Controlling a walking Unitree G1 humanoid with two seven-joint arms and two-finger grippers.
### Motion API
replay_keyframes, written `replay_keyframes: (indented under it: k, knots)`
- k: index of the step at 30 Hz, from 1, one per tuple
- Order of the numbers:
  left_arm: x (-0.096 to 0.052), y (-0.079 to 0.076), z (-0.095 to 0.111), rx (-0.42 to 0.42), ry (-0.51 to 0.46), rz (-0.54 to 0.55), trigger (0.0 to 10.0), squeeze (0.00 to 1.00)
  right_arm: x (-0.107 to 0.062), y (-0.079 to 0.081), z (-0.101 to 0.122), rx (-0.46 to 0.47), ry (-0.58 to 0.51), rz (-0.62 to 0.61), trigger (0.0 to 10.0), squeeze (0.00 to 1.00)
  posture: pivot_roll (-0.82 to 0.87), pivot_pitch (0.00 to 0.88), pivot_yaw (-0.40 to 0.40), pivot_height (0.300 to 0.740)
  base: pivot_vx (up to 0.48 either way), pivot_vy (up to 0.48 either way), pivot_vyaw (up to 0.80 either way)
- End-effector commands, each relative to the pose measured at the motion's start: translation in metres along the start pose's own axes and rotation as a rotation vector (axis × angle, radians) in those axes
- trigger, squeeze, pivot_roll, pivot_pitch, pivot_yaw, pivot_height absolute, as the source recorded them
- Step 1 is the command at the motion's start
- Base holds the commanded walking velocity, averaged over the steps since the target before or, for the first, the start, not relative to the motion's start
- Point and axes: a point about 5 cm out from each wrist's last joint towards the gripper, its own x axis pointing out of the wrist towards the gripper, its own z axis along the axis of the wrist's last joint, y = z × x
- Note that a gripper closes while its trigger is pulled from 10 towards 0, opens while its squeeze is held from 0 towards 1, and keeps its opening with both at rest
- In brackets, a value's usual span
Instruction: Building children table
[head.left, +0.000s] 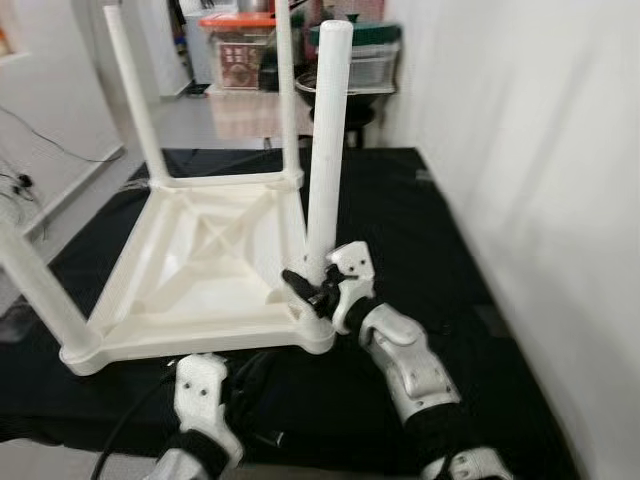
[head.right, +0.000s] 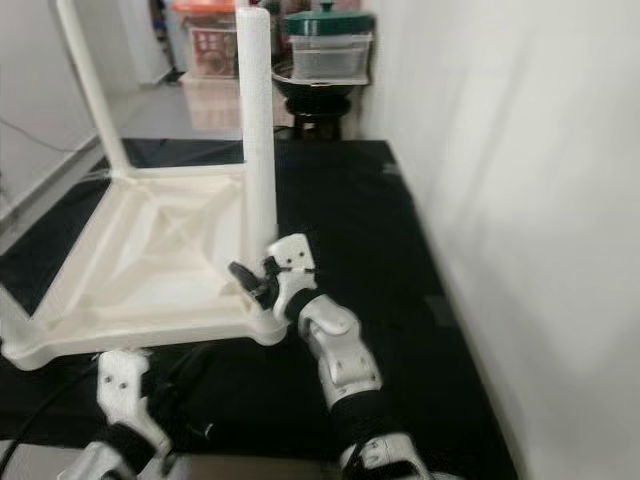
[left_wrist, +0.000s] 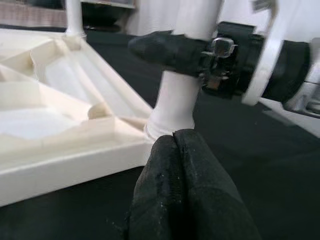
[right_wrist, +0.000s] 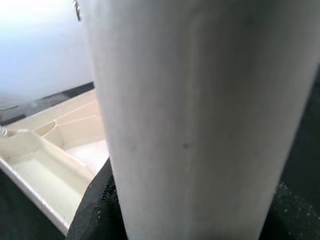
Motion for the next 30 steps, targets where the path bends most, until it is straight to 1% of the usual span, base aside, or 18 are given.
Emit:
replay_keyframes:
  k: [1,3,4,5,6,8,9,11,13,16,17,18,19,24,25,28,29,30]
  knots:
    - [-0.001,0.003,-0.003,0.009,0.019,0.009,10.0,0.0,-0.003,0.004,-0.026,0.036,0.117,0.013,0.0,0.0,-0.01,0.0,0.002,0.74,0.0,0.0,0.0]
    - [0.0,0.004,-0.002,0.01,0.012,0.023,10.0,0.0,-0.003,0.005,-0.025,0.025,0.115,0.018,0.0,0.0,0.0,0.0,0.001,0.74,0.0,0.0,0.0]
    - [0.0,0.005,-0.002,0.01,0.007,0.034,10.0,0.0,-0.003,0.002,-0.024,0.018,0.117,-0.004,4.5,0.0,0.0,0.0,0.001,0.74,0.0,0.0,0.0]
    - [0.001,0.005,-0.002,0.009,0.006,0.035,10.0,0.0,-0.003,0.002,-0.022,0.043,0.113,0.0,10.0,0.0,-0.01,0.0,0.002,0.74,0.0,0.0,0.0]
    - [0.001,0.005,-0.002,0.009,0.006,0.035,10.0,0.0,-0.003,0.002,-0.022,0.043,0.113,0.0,10.0,0.0,-0.01,0.0,0.002,0.74,0.0,0.0,0.0]
    - [0.002,0.005,-0.003,0.002,0.011,0.023,10.0,0.0,-0.003,0.008,-0.015,0.08,0.097,0.073,10.0,1.0,-0.01,0.0,0.004,0.74,0.0,0.0,0.0]
    - [0.003,0.005,-0.003,0.001,0.011,0.019,10.0,0.0,-0.003,0.016,-0.007,0.078,0.074,0.184,10.0,1.0,-0.01,0.0,0.004,0.74,0.0,0.0,0.0]
    - [0.003,0.005,-0.003,0.0,0.011,0.018,10.0,0.0,-0.003,0.021,-0.002,0.071,0.061,0.259,10.0,1.0,-0.01,0.0,0.004,0.74,0.0,0.0,0.0]
    - [0.004,0.004,-0.003,-0.001,0.01,0.017,10.0,0.0,-0.004,0.022,0.015,0.027,-0.001,0.457,10.0,1.0,0.0,0.0,0.002,0.74,0.0,0.0,0.0]
    - [0.005,0.003,-0.003,-0.002,0.009,0.016,10.0,0.0,-0.006,0.019,0.022,-0.022,-0.02,0.553,10.0,1.0,0.0,0.0,-0.004,0.74,0.0,0.0,0.0]
    - [0.005,0.003,-0.003,-0.003,0.008,0.016,10.0,0.0,-0.007,0.015,0.028,-0.061,-0.026,0.637,10.0,0.77,0.01,0.0,-0.007,0.74,0.0,0.0,0.0]
    - [0.005,0.003,-0.003,-0.003,0.008,0.016,10.0,0.0,-0.007,0.015,0.028,-0.061,-0.026,0.637,10.0,0.77,0.01,0.0,-0.007,0.74,0.0,0.0,0.0]
    - [0.006,0.002,-0.003,-0.003,0.007,0.016,10.0,0.0,-0.007,0.011,0.032,-0.085,-0.017,0.695,10.0,0.0,0.01,0.0,-0.007,0.74,0.0,0.0,0.0]
    - [0.005,0.001,-0.003,-0.004,0.005,0.017,10.0,0.0,0.0,-0.002,0.041,-0.099,0.01,0.793,10.0,0.0,0.02,0.0,-0.011,0.74,0.0,0.0,0.0]
    - [0.005,0.001,-0.004,-0.002,0.006,0.016,10.0,0.0,0.003,-0.006,0.043,-0.078,0.039,0.82,8.5,0.0,0.03,0.0,-0.014,0.74,0.0,0.0,0.0]
    - [0.005,0.001,-0.004,-0.002,0.006,0.016,10.0,0.0,0.003,-0.006,0.043,-0.078,0.039,0.82,8.5,0.0,0.03,0.0,-0.014,0.74,0.0,0.0,0.0]
    - [0.005,0.001,-0.004,-0.002,0.006,0.017,10.0,0.0,0.004,-0.008,0.043,-0.062,0.056,0.827,3.8,0.0,0.03,0.0,-0.014,0.74,0.0,0.0,0.0]
    - [0.005,0.001,-0.004,-0.002,0.006,0.017,10.0,0.0,0.004,-0.008,0.043,-0.062,0.056,0.827,3.8,0.0,0.03,0.0,-0.014,0.74,0.0,0.0,0.0]
